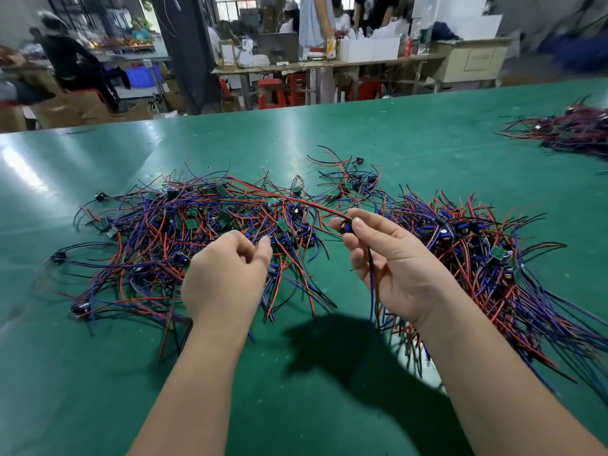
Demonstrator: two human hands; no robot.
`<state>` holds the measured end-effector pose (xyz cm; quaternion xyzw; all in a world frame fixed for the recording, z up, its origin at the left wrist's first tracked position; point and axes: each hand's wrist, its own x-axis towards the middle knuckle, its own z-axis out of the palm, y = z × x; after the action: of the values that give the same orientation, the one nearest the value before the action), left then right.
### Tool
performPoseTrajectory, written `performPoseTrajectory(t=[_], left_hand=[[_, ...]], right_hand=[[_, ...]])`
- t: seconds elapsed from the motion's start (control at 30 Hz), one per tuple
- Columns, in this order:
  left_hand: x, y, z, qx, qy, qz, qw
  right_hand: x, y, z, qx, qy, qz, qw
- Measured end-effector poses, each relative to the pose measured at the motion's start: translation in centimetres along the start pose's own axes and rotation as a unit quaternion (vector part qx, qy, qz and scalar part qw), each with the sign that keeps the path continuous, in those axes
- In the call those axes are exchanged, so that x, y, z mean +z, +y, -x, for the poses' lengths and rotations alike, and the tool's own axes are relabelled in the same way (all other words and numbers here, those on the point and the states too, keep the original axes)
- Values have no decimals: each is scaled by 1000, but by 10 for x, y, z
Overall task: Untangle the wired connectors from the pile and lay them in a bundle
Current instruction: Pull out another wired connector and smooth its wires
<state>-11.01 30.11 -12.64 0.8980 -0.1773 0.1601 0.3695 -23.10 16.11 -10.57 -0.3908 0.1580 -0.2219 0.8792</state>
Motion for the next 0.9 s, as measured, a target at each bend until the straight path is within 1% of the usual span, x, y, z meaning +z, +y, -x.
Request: performPoseTrajectory(t=[0.03,0.07,0.13,0.17,0.2,0.23,0.3,0.37,0.47,0.53,0.6,0.7,0.8,0.87,0.9], left_hand=[[2,1,1,23,-9,53,998],[4,5,4,48,-30,134,989],[6,15,10,89,-113,293,945],[7,20,14,105,-159,336,923],[8,23,19,114,-187,356,908],[11,25,22,117,-202,368,900],[14,27,26,111,-195,378,898],[16,29,29,101,-200,397,890],[17,30,28,42,-212,454,864],[16,30,25,12,-215,478,851],[13,29,24,3,-249,498,830],[10,28,24,-1,-332,499,800],[8,27,24,-7,-384,475,792],[5,26,23,-15,-409,459,789],[4,25,23,-20,-432,449,782]], right_hand=[[0,0,0,2,-2,-3,1000],[0,1,0,6,-5,-1,1000],[1,3,0,19,-7,27,999],[1,5,0,25,-4,44,999],[1,6,-1,29,2,53,998],[1,8,-1,32,7,56,998],[1,10,-2,36,1,70,997],[0,13,-1,42,-3,116,992],[-1,15,-2,32,25,178,983],[-1,15,-3,17,45,194,980],[-1,15,-4,10,43,188,981],[-4,11,-2,23,-2,175,984],[-8,4,0,24,-11,182,983],[-10,0,0,2,-2,197,980],[-10,-3,0,-16,9,197,980]])
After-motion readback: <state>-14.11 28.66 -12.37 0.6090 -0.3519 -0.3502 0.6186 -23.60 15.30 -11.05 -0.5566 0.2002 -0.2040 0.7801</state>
